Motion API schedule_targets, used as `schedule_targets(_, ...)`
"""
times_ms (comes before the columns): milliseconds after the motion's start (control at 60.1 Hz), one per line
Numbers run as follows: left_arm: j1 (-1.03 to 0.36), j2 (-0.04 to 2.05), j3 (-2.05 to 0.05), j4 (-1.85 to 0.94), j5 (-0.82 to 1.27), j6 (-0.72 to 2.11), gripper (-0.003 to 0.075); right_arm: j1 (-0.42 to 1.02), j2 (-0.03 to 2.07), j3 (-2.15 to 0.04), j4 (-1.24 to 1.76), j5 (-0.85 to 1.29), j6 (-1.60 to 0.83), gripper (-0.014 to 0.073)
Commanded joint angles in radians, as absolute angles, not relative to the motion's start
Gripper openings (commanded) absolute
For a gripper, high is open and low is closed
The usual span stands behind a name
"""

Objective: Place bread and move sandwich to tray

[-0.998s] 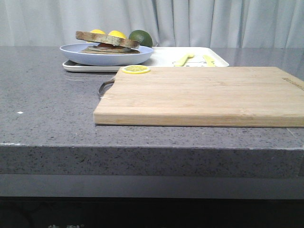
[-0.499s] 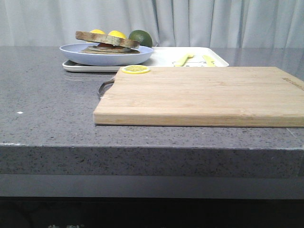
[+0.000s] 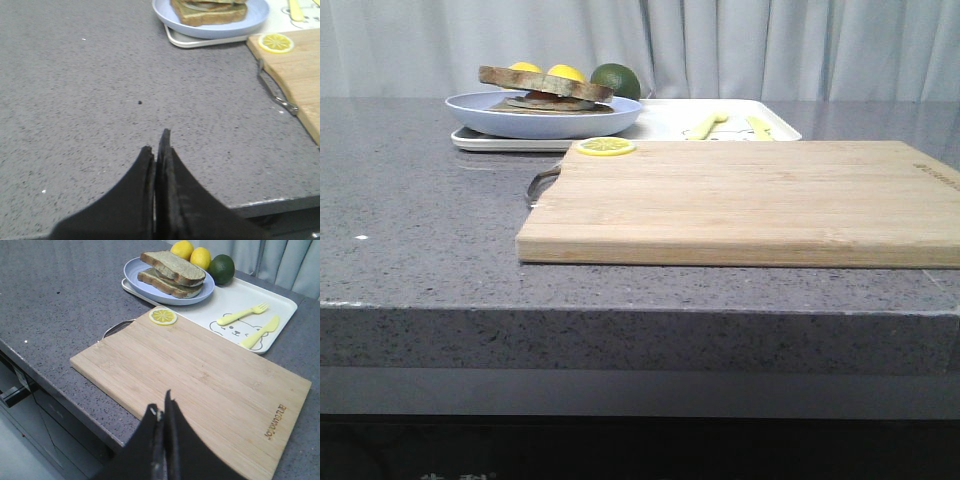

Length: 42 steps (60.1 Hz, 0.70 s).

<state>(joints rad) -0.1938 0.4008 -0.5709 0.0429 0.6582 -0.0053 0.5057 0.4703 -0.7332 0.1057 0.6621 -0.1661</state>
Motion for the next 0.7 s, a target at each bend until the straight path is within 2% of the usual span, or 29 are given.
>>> schedule_targets(0, -0.153, 0.322, -0.519, 0.044, 0.532, -0.015, -0.0018, 0.5, 0.474, -0.76, 0.103, 0.586, -0.168, -0.0067)
schedule_targets(299, -0.072, 0.042, -0.183, -0.016, 0.158, -0.015, -0.0018, 0.5, 0.474, -0.76, 0.103, 0.586, -0.168, -0.0067)
schedule_targets(582, -0.072, -0.027, 0.009, -0.067, -0.089, -0.015, -0.0018, 0.5, 0.474, -0.76, 0.103, 0.585, -0.168, -0.0067)
schedule_targets(682, -0.072, -0.027, 0.006, -0.067, -0.068, -0.015, -0.0018, 0.5, 0.474, -0.76, 0.103, 0.586, -0.168, -0.0067)
